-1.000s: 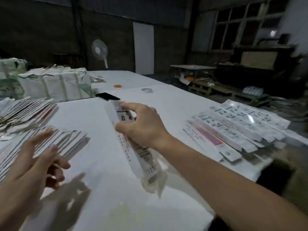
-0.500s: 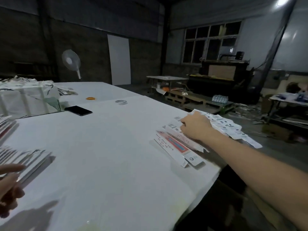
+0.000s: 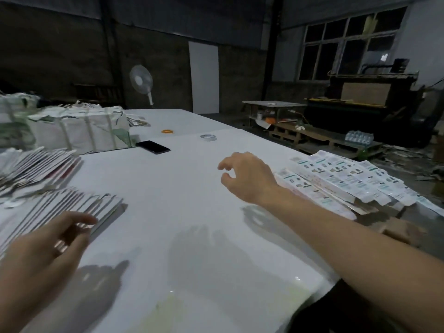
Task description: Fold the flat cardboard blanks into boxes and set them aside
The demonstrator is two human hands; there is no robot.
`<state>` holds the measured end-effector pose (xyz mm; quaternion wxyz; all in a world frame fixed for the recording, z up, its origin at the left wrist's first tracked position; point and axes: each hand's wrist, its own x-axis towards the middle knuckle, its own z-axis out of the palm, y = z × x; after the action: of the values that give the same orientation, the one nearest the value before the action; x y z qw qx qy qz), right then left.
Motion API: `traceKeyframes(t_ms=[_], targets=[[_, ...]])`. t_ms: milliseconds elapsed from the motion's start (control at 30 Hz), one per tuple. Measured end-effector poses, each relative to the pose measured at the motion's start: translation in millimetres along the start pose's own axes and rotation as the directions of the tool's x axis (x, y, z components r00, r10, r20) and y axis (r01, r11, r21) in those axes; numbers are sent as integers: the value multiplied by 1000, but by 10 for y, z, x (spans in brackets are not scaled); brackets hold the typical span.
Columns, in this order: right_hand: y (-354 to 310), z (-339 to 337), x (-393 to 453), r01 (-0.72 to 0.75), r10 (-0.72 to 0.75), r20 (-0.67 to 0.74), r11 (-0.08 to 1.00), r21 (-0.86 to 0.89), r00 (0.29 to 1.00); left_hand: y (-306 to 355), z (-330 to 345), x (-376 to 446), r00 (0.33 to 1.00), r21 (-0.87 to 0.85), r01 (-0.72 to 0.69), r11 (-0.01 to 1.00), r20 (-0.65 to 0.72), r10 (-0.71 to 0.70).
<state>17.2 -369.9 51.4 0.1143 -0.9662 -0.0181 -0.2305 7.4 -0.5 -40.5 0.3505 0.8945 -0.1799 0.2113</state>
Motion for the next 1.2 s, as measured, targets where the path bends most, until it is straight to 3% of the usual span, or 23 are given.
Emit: traceKeyframes(t_ms=[67,133,233,333,467,533,600,733,867,1000,1200], targets=[[-470,162,-14,40,-49,43,982,182,998,377,-104,28,988,119,-14,993,-148,31],[-925,335,-52,59,-100,103,939,340,990,486,-190,39,983,195,27,980,-186,10],[-1485,582,-80,95,-194,174,885,456,965,427,-224,70,988,218,140,966,-91,-123],[-1839,794,-75,72,-185,144,820,568,972,353,-223,59,977,379,211,901,-54,-207],[-1923,1095,-209,89,-158,56,778,622,986,266,-253,46,932,548,344,763,-101,-347],[-1871,1182,-253,115,-172,34,780,615,985,194,-284,41,881,593,406,696,-52,-470],[-1826,1219,-252,99,-145,17,755,648,989,145,-280,24,861,626,383,680,26,-509],[-1825,1234,-254,98,-140,4,714,693,990,157,-289,43,929,598,295,745,4,-371],[-1833,1234,-280,88,-118,-9,684,725,993,160,-261,62,968,440,231,868,-11,-253],[-1837,1212,-292,73,-105,-7,640,765,994,194,-200,64,978,427,197,883,-22,-207],[-1848,1217,-269,25,-71,20,575,818,997,291,-250,65,962,299,115,947,-272,-31]])
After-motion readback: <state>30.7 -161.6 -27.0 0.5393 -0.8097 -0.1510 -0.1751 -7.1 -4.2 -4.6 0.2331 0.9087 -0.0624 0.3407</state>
